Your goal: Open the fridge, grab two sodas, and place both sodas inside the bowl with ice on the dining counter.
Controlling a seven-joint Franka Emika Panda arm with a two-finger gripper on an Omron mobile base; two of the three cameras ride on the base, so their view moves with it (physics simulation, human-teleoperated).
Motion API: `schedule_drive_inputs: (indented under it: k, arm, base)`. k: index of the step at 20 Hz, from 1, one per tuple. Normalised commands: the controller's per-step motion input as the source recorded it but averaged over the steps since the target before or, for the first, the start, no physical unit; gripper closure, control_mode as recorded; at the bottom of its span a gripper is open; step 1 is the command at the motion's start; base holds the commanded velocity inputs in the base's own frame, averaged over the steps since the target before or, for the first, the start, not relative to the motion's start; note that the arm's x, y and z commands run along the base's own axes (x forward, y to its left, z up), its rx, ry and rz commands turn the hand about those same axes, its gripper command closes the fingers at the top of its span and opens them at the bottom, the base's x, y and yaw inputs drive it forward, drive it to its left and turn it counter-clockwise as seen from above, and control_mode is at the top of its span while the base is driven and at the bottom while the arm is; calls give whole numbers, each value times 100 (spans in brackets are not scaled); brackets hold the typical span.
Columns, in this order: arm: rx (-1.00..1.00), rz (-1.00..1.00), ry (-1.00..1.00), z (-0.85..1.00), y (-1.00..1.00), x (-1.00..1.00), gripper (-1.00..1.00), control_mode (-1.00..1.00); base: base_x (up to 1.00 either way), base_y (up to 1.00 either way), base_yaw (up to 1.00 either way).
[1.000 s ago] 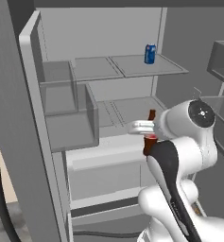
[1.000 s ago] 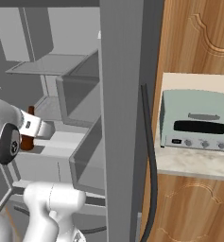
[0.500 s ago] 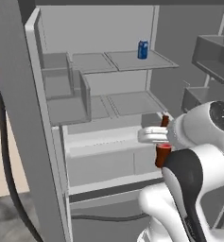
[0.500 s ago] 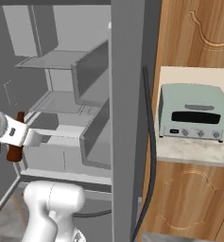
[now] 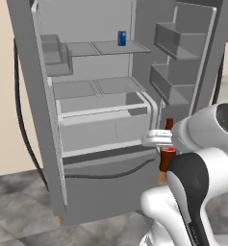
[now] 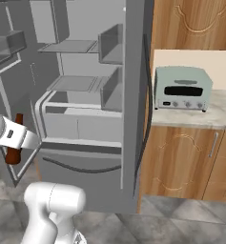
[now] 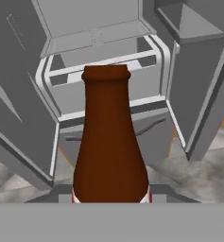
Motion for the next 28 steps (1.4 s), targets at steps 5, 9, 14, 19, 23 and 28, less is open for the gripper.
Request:
schedule_drive_inputs:
  k: [5, 9, 14, 19, 23, 28]
  arm:
    - [0, 0, 0, 0, 0, 0, 100, 100]
    - [0, 0, 0, 0, 0, 0, 100, 100]
    - [0, 0, 0, 0, 0, 0, 100, 100]
    - [0, 0, 0, 0, 0, 0, 100, 100]
    - [0, 0, 0, 0, 0, 0, 100, 100]
    - [0, 0, 0, 0, 0, 0, 100, 100]
  base:
    - [-100, -1, -25]
    - [-100, -11, -35]
    - [-100, -15, -39]
    - [-100, -44, -31]
    - [-94, -65, -25]
    - [-88, -95, -15]
